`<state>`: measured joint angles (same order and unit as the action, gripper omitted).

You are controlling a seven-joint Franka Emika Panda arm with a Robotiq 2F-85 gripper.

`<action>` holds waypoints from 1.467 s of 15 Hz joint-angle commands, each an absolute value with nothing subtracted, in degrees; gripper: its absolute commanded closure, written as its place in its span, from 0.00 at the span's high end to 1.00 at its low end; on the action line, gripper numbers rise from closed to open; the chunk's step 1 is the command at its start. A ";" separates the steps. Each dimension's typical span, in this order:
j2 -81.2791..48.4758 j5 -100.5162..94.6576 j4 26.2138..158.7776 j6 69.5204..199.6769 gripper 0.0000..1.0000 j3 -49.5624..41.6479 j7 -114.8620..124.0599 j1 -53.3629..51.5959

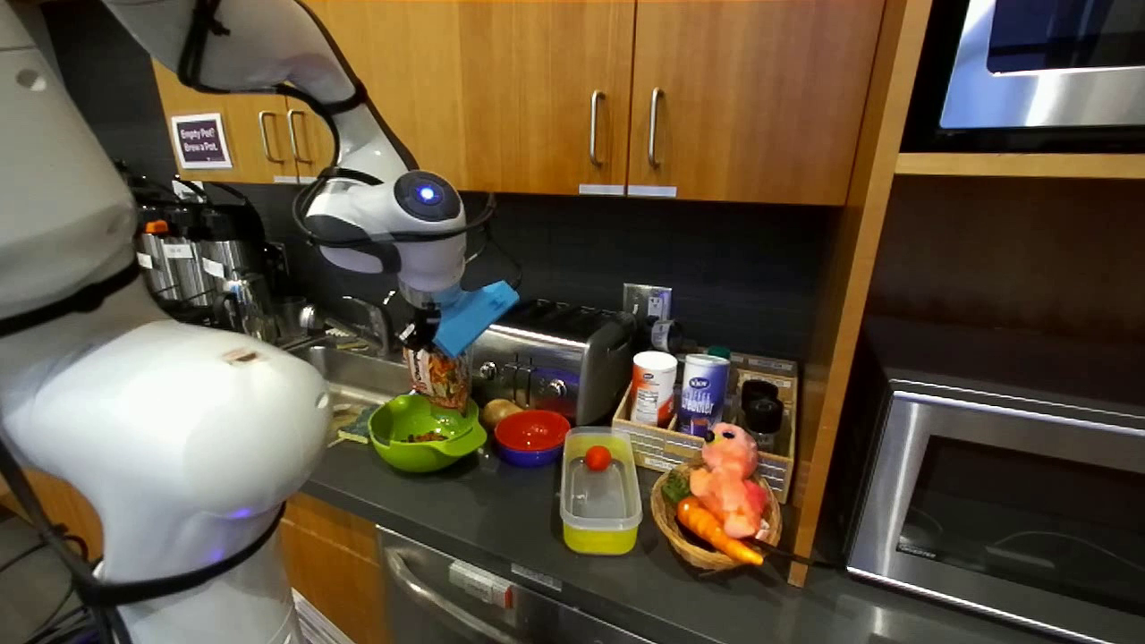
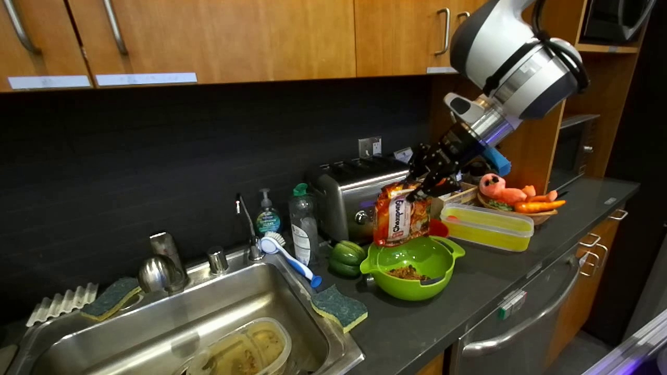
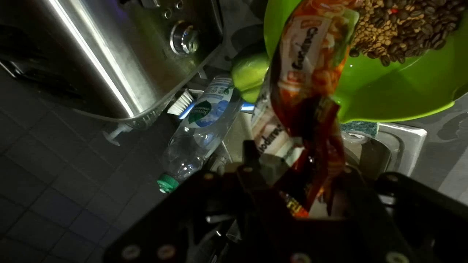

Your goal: Pick up the packet in the bowl then put it back inside

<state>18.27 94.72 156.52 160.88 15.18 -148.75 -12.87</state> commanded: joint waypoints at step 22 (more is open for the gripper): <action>3.69 96.57 147.10 156.78 0.12 16.59 -149.29 -6.70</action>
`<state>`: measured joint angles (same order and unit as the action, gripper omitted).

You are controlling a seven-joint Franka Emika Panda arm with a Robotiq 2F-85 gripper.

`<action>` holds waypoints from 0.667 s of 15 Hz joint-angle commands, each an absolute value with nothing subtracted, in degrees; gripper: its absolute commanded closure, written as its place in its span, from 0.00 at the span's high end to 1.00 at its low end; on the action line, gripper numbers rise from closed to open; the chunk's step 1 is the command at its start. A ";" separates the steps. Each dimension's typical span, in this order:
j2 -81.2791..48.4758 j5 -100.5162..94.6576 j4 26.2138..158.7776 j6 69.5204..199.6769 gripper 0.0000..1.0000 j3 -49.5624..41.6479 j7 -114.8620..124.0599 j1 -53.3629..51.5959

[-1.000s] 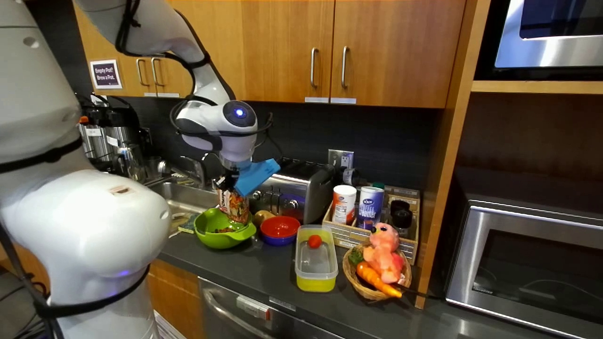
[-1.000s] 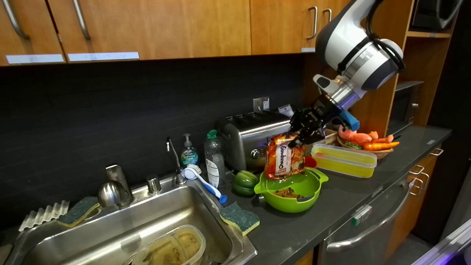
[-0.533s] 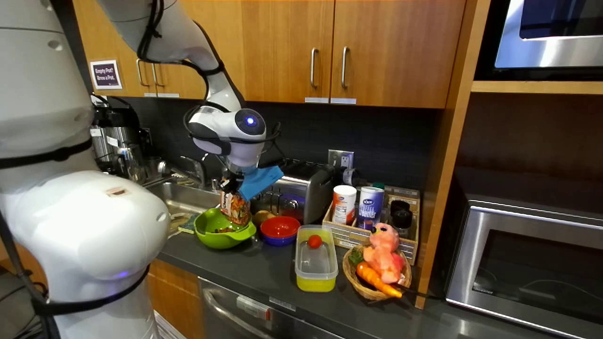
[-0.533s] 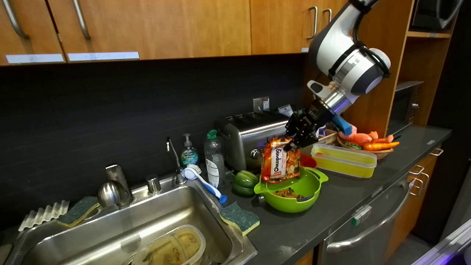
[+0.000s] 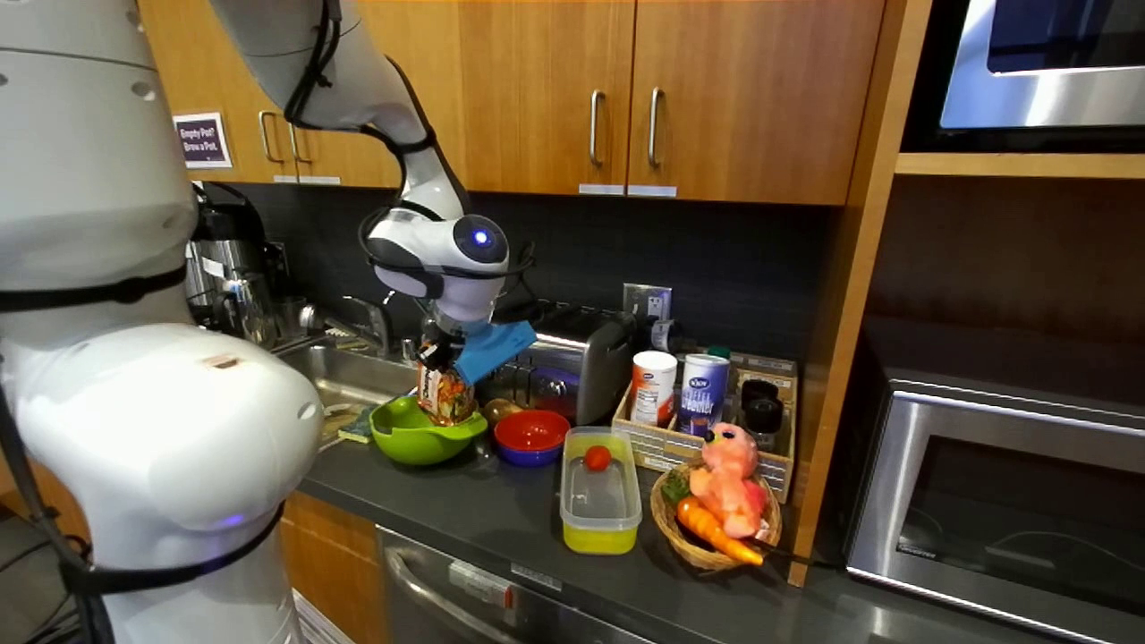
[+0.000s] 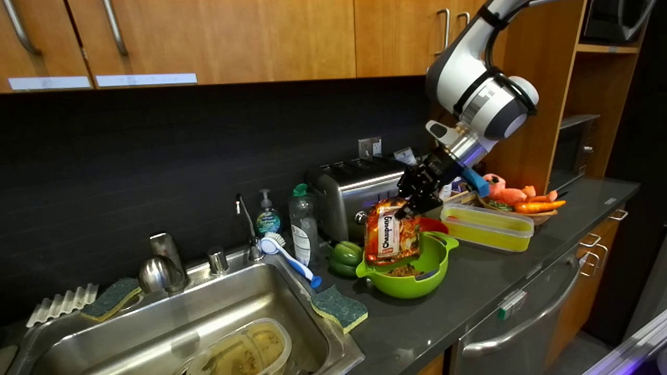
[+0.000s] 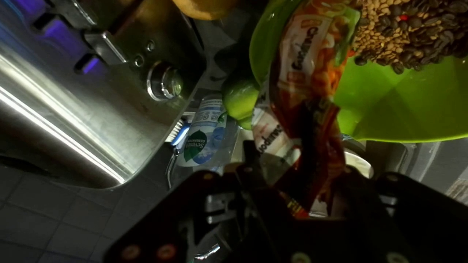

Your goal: Pick up the packet in the bowl then put it back inside

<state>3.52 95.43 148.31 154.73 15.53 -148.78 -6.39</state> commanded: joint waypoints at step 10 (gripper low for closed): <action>6.17 96.25 148.33 162.24 0.12 20.06 -148.86 -7.22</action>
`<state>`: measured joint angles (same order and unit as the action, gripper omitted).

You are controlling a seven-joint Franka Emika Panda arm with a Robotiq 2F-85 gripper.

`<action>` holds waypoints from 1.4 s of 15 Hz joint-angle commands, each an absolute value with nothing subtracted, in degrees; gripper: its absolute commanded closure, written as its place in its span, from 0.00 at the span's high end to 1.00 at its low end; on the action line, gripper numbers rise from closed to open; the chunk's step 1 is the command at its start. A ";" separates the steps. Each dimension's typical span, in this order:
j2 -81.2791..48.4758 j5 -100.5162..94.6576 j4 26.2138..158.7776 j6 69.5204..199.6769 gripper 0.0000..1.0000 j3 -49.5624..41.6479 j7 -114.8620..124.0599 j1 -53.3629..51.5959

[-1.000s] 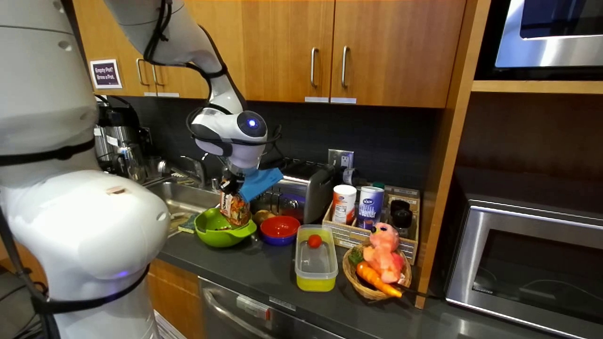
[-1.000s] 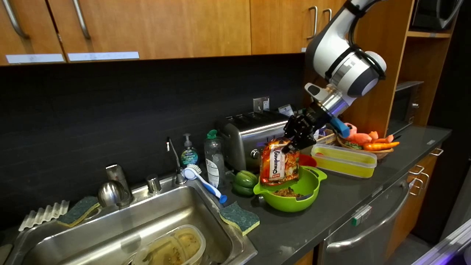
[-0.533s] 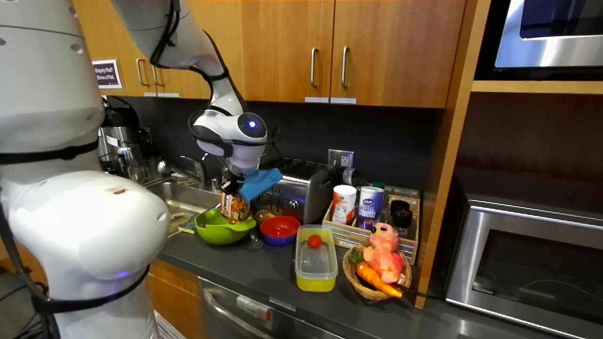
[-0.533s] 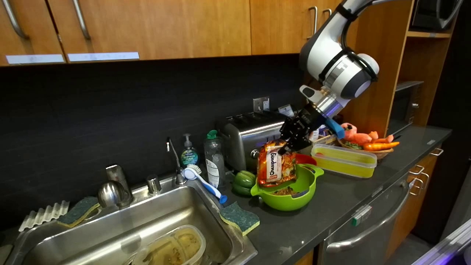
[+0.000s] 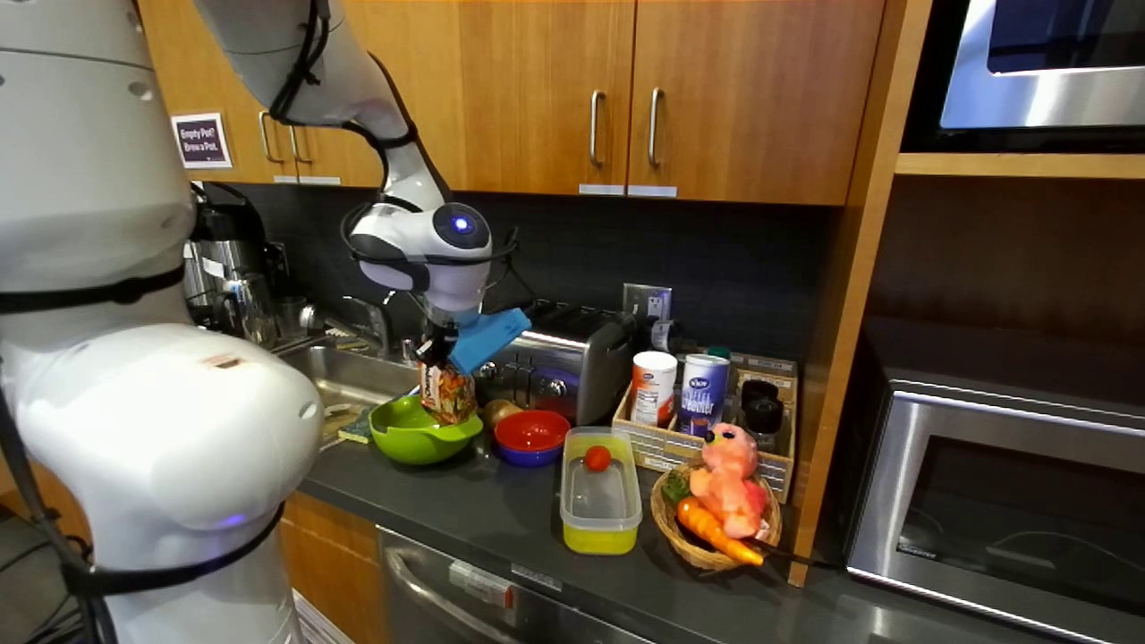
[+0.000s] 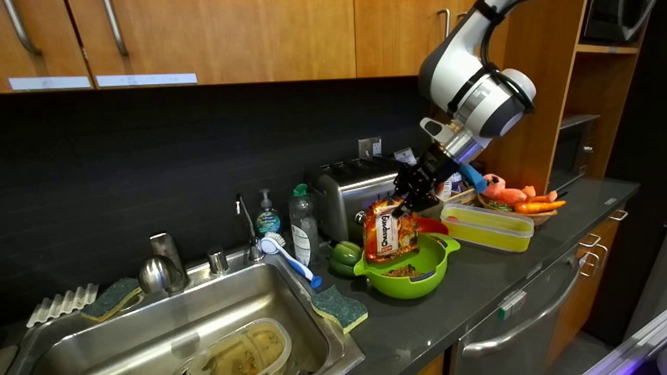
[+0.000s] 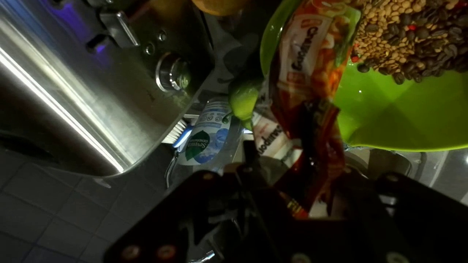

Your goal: Pick up the packet in the bowl then put it back inside

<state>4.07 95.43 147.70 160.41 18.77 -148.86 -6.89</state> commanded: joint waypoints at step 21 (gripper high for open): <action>6.36 95.21 149.60 166.97 0.37 24.08 -148.97 -7.38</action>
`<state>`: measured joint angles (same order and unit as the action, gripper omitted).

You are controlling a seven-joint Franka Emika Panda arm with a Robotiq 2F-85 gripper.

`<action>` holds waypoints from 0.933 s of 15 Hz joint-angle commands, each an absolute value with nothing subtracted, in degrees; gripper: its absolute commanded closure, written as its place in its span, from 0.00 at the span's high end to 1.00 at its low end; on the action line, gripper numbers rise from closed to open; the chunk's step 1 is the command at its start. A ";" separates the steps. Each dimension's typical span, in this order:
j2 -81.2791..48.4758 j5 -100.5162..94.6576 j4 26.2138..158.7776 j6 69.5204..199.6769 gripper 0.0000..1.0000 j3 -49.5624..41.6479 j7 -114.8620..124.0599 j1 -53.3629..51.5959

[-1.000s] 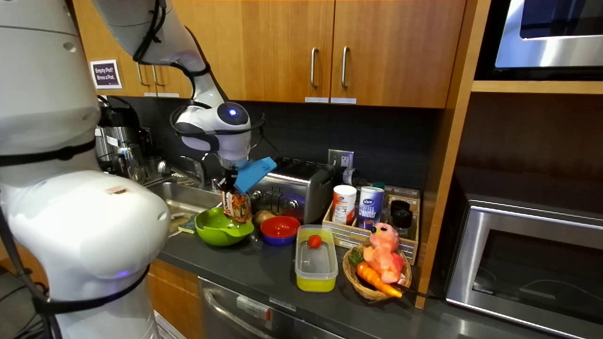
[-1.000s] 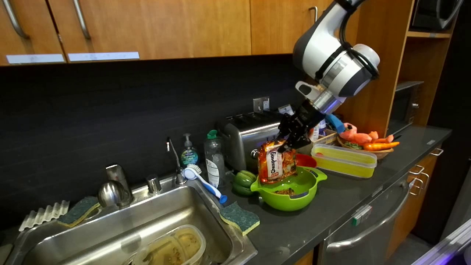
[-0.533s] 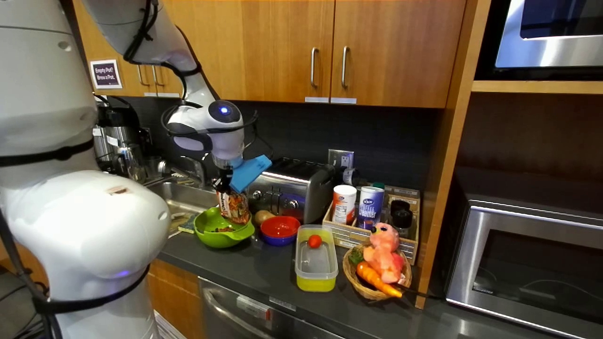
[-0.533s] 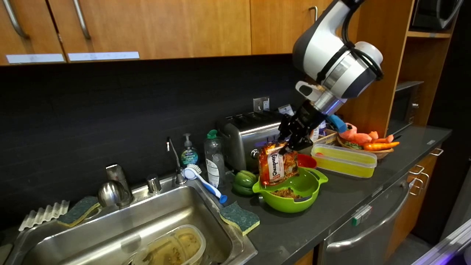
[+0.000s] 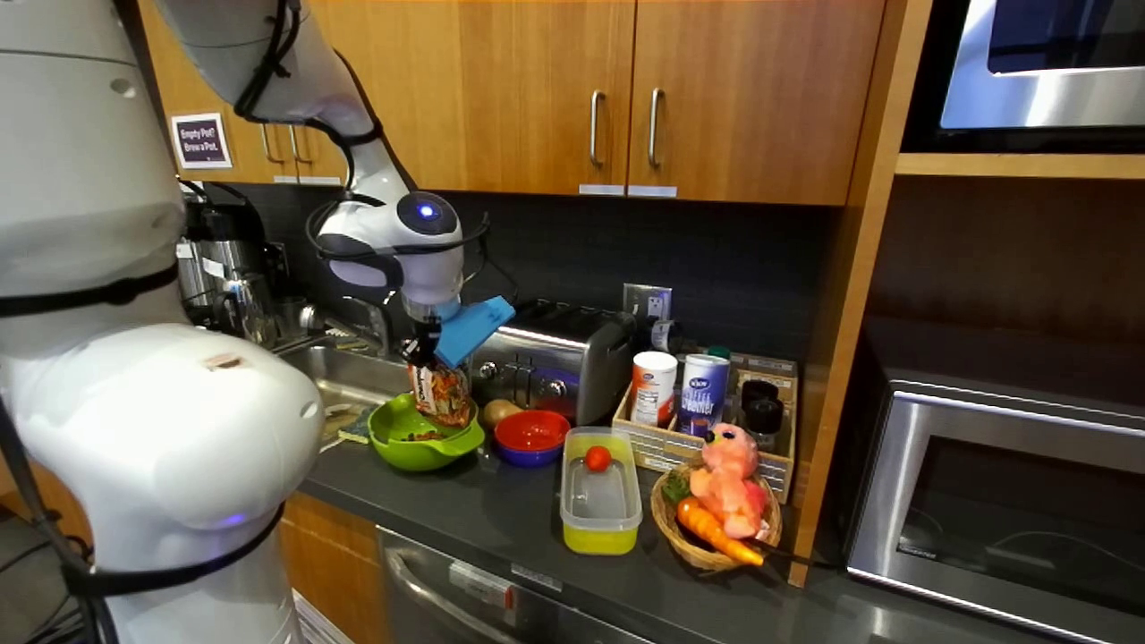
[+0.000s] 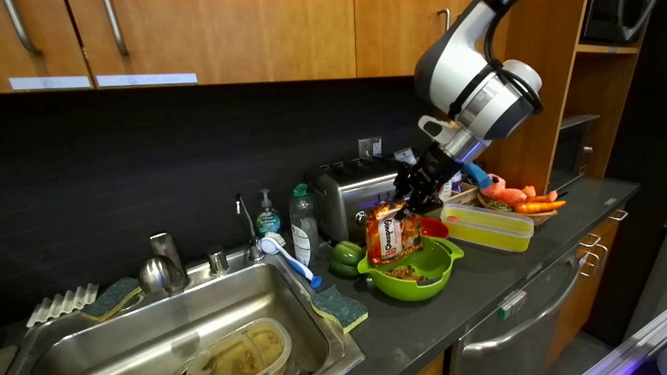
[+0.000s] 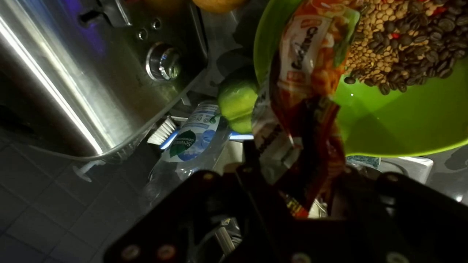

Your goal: Pick up the packet in the bowl then put it back inside

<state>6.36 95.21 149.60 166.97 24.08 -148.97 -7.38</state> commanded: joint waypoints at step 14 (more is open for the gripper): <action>6.25 97.46 152.03 170.88 0.12 25.88 -148.96 -9.24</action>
